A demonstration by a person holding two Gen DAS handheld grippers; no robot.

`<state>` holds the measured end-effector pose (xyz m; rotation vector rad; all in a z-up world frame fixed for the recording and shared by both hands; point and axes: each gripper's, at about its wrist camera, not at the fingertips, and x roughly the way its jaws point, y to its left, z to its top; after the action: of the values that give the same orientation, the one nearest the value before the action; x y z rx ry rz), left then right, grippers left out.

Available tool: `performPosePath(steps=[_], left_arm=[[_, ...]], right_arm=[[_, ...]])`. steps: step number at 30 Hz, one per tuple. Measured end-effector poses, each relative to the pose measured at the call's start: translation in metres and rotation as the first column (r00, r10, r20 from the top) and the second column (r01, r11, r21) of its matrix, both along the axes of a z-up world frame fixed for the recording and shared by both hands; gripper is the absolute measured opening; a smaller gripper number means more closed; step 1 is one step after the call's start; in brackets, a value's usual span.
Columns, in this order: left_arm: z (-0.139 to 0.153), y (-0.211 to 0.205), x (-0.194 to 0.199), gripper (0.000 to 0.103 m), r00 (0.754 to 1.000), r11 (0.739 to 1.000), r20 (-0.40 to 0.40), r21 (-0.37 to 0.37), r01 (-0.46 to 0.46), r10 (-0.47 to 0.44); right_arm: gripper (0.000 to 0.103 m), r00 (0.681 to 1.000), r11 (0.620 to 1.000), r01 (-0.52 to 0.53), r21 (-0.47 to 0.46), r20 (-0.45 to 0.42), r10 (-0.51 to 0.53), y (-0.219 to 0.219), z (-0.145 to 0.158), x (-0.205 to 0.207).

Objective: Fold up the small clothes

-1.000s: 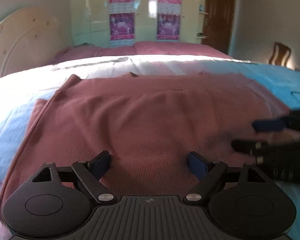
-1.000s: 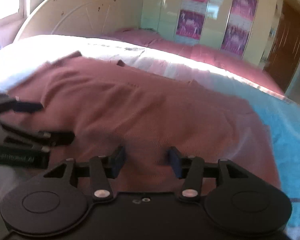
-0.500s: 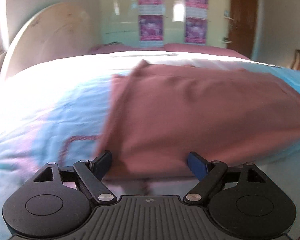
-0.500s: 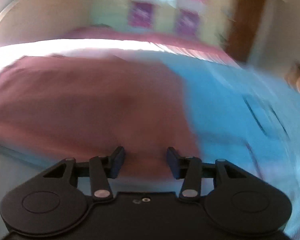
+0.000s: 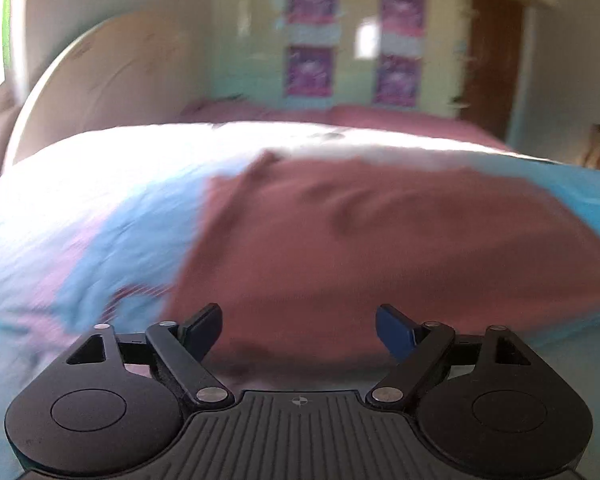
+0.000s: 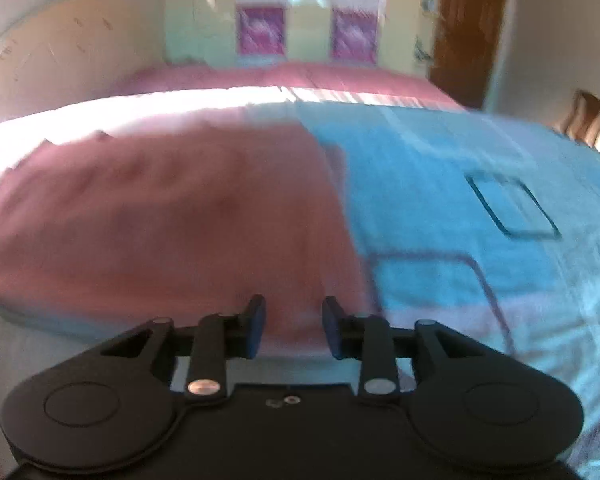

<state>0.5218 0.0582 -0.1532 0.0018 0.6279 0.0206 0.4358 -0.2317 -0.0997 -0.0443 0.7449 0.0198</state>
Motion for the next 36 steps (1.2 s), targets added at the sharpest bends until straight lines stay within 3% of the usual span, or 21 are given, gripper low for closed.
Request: performPosePath(steps=[3,5,6,9,12,13,14,15,16,21,23,25,28,31,33,34,35,36], left_arm=[[-0.006,-0.033,0.012,0.083,0.997,0.997,-0.018,-0.024,0.068,-0.068],[-0.018,-0.041,0.021,0.083,0.995,0.998,-0.084,0.011,0.056,-0.055],[-0.025,-0.038,0.026,0.083,0.992,0.999,-0.118,0.009,0.041,-0.04],[-0.019,-0.024,0.017,0.083,0.996,0.999,-0.084,0.036,0.03,-0.027],[-0.016,-0.003,0.014,0.083,0.998,1.0,-0.06,0.023,0.002,-0.001],[-0.02,0.003,0.017,0.083,0.996,1.0,-0.083,0.025,-0.015,0.017],[-0.024,0.009,0.018,0.083,0.996,1.0,-0.085,0.015,-0.023,0.024],[-0.025,0.014,0.018,0.083,0.997,1.0,-0.078,0.014,-0.026,0.027],[-0.027,0.016,0.017,0.083,0.996,0.999,-0.078,0.026,-0.03,0.032],[-0.029,0.021,0.018,0.083,0.996,0.999,-0.085,0.042,-0.026,0.029],[-0.025,0.016,0.012,0.083,0.996,0.997,-0.084,0.068,-0.027,0.032],[-0.028,0.016,0.012,0.083,0.995,0.997,-0.09,0.061,-0.04,0.045],[-0.028,0.014,0.014,0.083,0.995,0.997,-0.092,0.058,-0.044,0.049],[-0.028,0.015,0.012,0.083,0.994,0.998,-0.093,0.055,-0.044,0.049],[-0.029,0.013,0.01,0.083,0.994,0.997,-0.091,0.055,-0.047,0.052],[-0.03,0.013,0.01,0.083,0.994,0.997,-0.091,0.054,-0.048,0.053],[-0.03,0.013,0.011,0.083,0.994,0.997,-0.091,0.053,-0.049,0.053],[-0.03,0.013,0.01,0.083,0.994,0.997,-0.092,0.052,-0.049,0.054]], right_arm=[[0.034,0.998,0.998,-0.058,0.008,-0.002,0.058,0.026,-0.004,-0.002],[0.034,0.994,0.996,-0.084,-0.037,-0.07,0.081,0.037,-0.023,0.003],[0.034,0.995,0.995,-0.086,-0.043,-0.06,0.084,0.036,-0.029,0.001],[0.034,0.996,0.997,-0.074,-0.011,-0.054,0.073,0.016,-0.018,-0.004],[0.035,0.999,1.0,-0.018,0.013,0.052,0.017,-0.017,0.002,-0.017],[0.033,0.999,1.0,0.007,0.024,0.033,-0.008,-0.028,-0.001,-0.012],[0.024,0.999,1.0,0.026,0.013,-0.03,-0.026,-0.036,-0.01,-0.003],[0.024,0.995,1.0,0.028,-0.009,-0.092,-0.029,-0.042,-0.023,0.003],[0.023,0.998,1.0,0.005,-0.006,-0.066,-0.005,-0.046,-0.025,0.0],[0.022,0.995,0.999,-0.016,-0.049,-0.095,0.011,-0.043,-0.022,0.002],[0.027,0.998,0.999,-0.001,-0.044,-0.055,-0.001,-0.031,-0.01,-0.002],[0.025,1.0,1.0,-0.015,-0.014,0.002,0.015,-0.02,-0.002,-0.009],[0.025,0.996,0.999,-0.009,-0.048,-0.087,0.005,-0.018,-0.024,0.0],[0.024,0.999,0.999,0.007,-0.04,-0.052,-0.009,-0.018,-0.013,-0.002],[0.031,1.0,1.0,0.018,-0.02,0.018,-0.017,-0.017,-0.006,-0.007],[0.031,1.0,1.0,0.024,-0.017,0.016,-0.024,-0.017,-0.007,-0.006],[0.031,0.998,1.0,0.023,-0.022,-0.061,-0.024,-0.017,-0.017,0.001],[0.031,0.997,0.999,0.011,-0.034,-0.081,-0.013,-0.017,-0.024,0.004]])
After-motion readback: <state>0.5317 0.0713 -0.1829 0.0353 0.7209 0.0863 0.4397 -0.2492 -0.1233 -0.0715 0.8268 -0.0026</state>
